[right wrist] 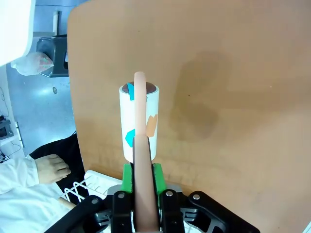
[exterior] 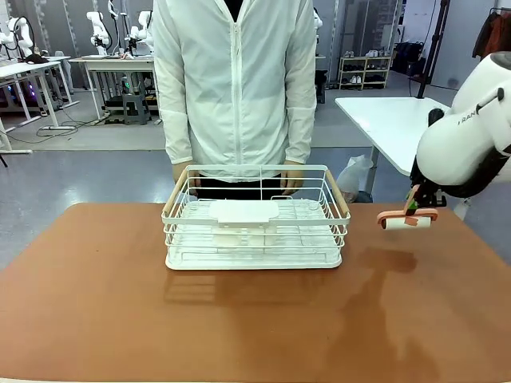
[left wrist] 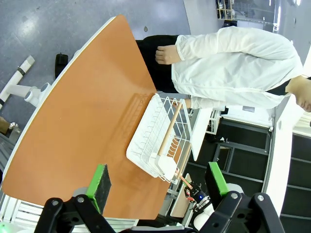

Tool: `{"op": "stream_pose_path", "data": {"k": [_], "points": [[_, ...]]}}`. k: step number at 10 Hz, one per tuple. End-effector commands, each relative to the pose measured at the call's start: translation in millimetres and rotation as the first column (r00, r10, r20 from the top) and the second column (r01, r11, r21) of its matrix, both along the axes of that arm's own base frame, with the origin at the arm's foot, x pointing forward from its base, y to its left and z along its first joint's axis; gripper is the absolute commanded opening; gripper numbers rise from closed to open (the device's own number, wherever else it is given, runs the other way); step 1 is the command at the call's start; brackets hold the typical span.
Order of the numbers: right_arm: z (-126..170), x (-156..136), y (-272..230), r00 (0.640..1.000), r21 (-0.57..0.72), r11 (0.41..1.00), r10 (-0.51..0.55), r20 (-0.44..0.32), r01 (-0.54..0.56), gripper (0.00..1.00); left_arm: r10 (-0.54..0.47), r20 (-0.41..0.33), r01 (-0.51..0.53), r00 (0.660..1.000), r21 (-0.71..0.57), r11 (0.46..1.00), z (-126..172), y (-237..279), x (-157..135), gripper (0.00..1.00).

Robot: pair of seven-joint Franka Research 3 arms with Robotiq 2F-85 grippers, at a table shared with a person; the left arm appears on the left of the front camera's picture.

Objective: Clean the table.
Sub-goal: Place the Lint Roller down when the Dish drying rack is positioned in the middle of the table.

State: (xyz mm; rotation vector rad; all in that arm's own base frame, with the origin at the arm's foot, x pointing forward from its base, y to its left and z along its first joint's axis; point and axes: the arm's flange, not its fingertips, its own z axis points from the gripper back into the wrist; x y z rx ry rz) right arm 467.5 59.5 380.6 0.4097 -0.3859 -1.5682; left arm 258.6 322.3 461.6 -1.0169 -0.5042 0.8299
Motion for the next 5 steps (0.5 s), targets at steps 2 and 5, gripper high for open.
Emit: {"op": "stream_pose_path", "data": {"k": [2, 5], "points": [[-19, 12, 8, 0.996, 0.033, 0.998, -0.053, 0.069, 0.051, 0.21, -0.009, 0.026, 0.009, 1.0, -0.004, 1.0, 1, 3, -1, 1.0], [-33, 11, 7, 0.996, 0.051, 0.998, -0.038, 0.076, 0.034, 0.21, -0.009, 0.026, 0.009, 1.0, -0.004, 1.0, 1, 3, -1, 1.0]]}}
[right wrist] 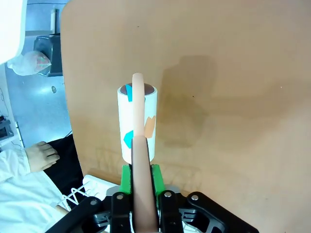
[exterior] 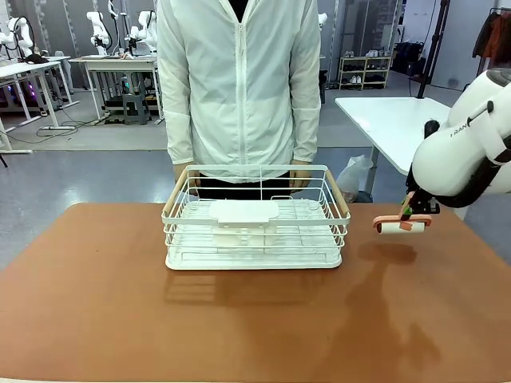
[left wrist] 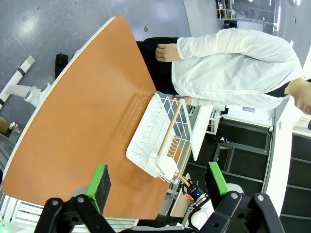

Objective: Clean the table.
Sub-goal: Place the Lint Roller down when the Dish drying rack is positioned in the middle of the table.

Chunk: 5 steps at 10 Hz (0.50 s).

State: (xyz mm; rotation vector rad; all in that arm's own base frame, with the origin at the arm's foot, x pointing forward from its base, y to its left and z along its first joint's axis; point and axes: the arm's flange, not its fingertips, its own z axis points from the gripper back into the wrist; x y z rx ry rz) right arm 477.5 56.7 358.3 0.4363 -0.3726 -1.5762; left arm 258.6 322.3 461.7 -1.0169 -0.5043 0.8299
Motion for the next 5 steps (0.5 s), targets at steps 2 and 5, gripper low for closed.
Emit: {"op": "stream_pose_path", "data": {"k": [2, 5], "points": [[-15.4, 0.3, 9.5, 0.997, 0.03, 0.999, -0.036, 0.073, 0.033, 0.21, -0.009, 0.026, 0.009, 1.0, -0.004, 1.0, 0.6, 3.2, -0.8, 1.0], [-23.5, 1.1, 7.2, 0.998, 0.049, 0.998, -0.045, 0.045, 0.043, 0.21, -0.009, 0.026, 0.009, 1.0, -0.004, 1.0, 0.6, 3.2, -0.8, 1.0]]}}
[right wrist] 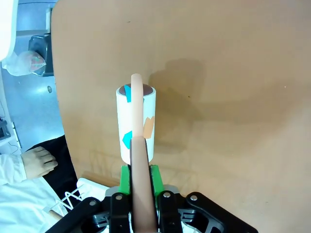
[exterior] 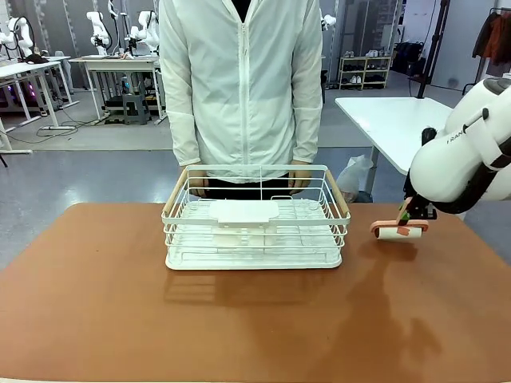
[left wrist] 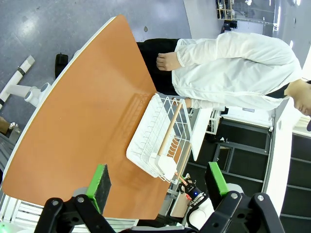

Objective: Clean the table.
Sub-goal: Place the Lint Roller down when the Dish drying rack is positioned in the middle of the table.

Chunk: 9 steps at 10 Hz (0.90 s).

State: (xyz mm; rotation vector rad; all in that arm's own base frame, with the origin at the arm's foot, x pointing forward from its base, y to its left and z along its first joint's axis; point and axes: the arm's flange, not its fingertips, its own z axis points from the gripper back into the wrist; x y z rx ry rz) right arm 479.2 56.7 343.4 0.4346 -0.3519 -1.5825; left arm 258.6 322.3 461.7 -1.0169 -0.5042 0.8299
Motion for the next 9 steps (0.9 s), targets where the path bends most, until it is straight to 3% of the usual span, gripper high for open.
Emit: {"op": "stream_pose_path", "data": {"k": [1, 3, 6, 7, 9], "points": [[-10, 0, 4, 0.998, 0.047, 0.998, -0.048, 0.044, 0.046, 0.21, -0.009, 0.026, 0.009, 1.0, -0.004, 1.0, 1, 3, -1, 1.0], [-12, -1, 1, 0.999, 0.061, 0.997, -0.038, 0.016, 0.037, 0.21, -0.009, 0.026, 0.009, 1.0, -0.004, 1.0, 1, 3, -1, 1.0], [7, -8, 4, 1.0, 0.083, 0.997, 0.006, -0.021, -0.004, 0.86, -0.009, 0.026, 0.009, 1.0, -0.004, 1.0, 1, 3, -1, 1.0], [15, -11, 4, 0.999, 0.08, 0.997, 0.004, -0.046, 0.0, 1.0, -0.009, 0.026, 0.009, 1.0, -0.004, 1.0, 1, 3, -1, 1.0], [35, -16, 1, 0.993, 0.097, 0.995, 0.003, -0.115, 0.008, 1.0, -0.009, 0.026, 0.009, 1.0, -0.004, 1.0, 1, 3, -1, 1.0]]}}
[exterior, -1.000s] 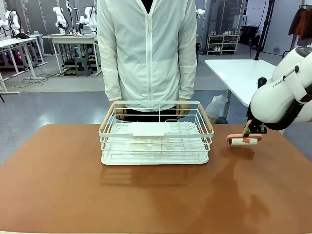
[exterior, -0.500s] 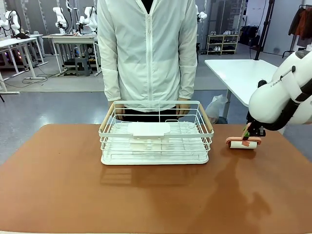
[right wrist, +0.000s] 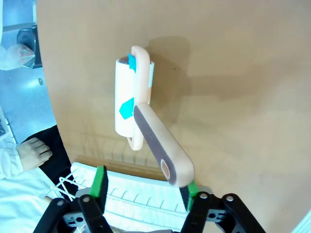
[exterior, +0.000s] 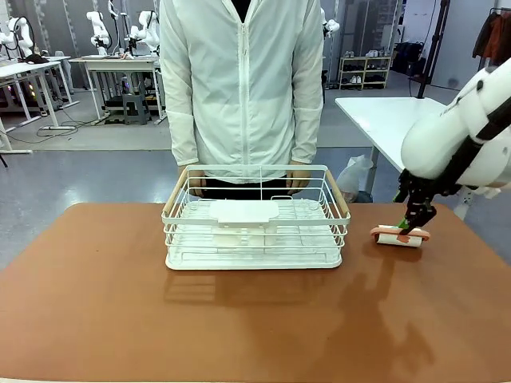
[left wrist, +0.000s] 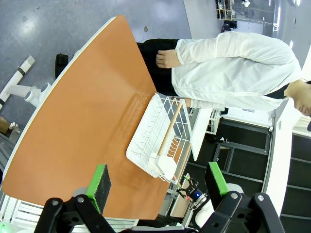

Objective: Clean the table.
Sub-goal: Place the Lint Roller down when the Dish drying rack is positioned in the middle of the table.

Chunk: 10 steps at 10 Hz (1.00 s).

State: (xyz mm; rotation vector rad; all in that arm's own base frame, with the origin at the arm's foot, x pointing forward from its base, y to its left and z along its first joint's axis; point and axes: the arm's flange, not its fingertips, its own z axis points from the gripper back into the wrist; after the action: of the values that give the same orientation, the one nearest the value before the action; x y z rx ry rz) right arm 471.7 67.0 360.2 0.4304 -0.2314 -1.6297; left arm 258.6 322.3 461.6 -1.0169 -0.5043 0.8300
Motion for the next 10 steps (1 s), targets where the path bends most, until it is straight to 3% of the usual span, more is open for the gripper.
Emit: {"op": "stream_pose_path", "data": {"k": [1, 6, 10], "points": [[30, -11, -11, 0.997, 0.037, 0.999, 0.018, -0.072, -0.016, 0.96, -0.009, 0.026, 0.009, 1.0, -0.004, 1.0, 1, 3, -1, 1.0], [67, -27, -7, 0.985, -0.023, 1.0, 0.016, -0.174, -0.02, 1.0, -0.009, 0.026, 0.009, 1.0, -0.004, 1.0, 1, 3, -1, 1.0], [63, -29, -10, 0.986, -0.003, 0.999, 0.036, -0.161, -0.037, 1.0, -0.009, 0.026, 0.009, 1.0, -0.004, 1.0, 1, 3, -1, 1.0]]}}
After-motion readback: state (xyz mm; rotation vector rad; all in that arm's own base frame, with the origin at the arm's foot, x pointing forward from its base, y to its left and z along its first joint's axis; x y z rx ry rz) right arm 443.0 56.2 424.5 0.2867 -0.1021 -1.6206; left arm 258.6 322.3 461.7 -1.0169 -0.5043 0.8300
